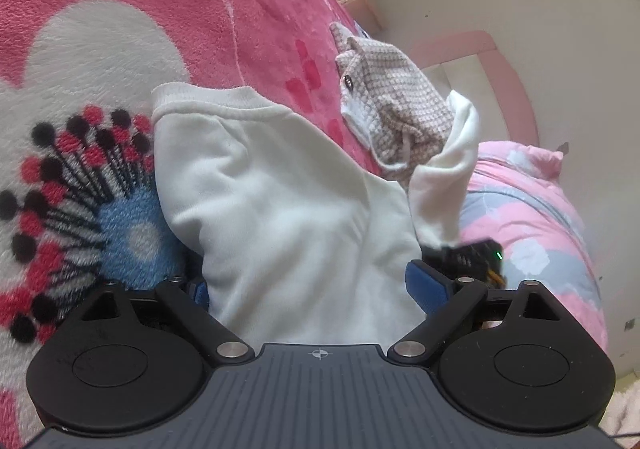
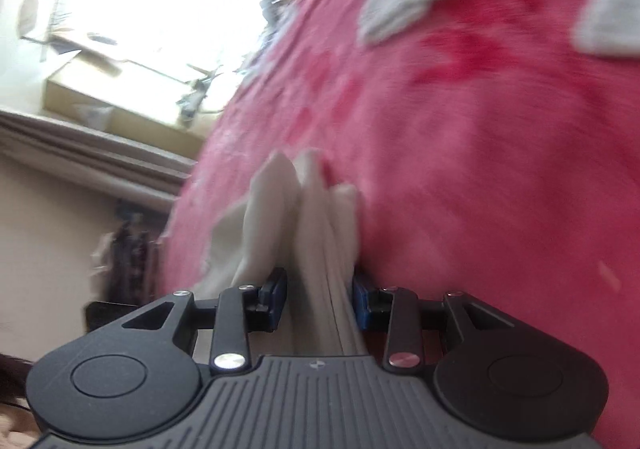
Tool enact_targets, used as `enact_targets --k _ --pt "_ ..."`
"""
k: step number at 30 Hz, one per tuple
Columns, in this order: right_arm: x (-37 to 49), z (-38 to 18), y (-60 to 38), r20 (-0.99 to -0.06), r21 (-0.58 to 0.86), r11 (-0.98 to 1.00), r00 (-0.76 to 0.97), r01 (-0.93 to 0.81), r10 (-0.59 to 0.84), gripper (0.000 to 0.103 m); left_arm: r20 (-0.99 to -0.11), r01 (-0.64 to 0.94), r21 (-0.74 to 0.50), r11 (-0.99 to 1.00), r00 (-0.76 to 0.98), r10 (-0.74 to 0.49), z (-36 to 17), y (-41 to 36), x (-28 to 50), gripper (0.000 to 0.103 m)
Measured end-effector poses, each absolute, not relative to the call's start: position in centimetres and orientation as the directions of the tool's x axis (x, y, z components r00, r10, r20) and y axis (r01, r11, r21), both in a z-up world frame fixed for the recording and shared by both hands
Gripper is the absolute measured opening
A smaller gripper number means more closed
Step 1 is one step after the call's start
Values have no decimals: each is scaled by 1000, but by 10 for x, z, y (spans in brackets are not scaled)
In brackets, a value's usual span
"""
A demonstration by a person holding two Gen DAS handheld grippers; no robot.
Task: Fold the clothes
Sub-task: 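Grasp the folded shirt edge with the left gripper and lift it, then grasp the folded shirt's other end with the right gripper while the left gripper holds its edge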
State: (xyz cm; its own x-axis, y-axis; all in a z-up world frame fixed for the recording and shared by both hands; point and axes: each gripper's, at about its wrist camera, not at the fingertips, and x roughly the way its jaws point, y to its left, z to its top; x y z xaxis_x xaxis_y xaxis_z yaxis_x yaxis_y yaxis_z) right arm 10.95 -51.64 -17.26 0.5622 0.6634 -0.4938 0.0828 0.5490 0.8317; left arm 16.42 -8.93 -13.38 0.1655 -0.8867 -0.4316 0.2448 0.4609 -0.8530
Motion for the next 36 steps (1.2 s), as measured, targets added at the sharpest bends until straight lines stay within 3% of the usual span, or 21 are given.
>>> enact_targets --k 18,21,24,28,36 --pt "97 -192 -539 -194 978 200 610 59 768 44 -409 256 -859 443 178 -895 -135 -90 167 91" --pt "87 -190 -537 -160 984 172 635 43 756 52 -408 255 -860 442 177 -896 -135 -89 167 91" --pt "77 -187 -536 -128 989 145 658 28 742 67 -410 256 -858 445 178 -894 -135 -89 166 91" --pt "79 -173 -528 -179 976 216 616 14 768 81 -413 265 -853 449 183 -892 -135 -89 165 91" --pt "117 -153 -492 -351 908 419 485 -34 801 81 -423 273 -843 464 199 -884 -133 -91 162 91"
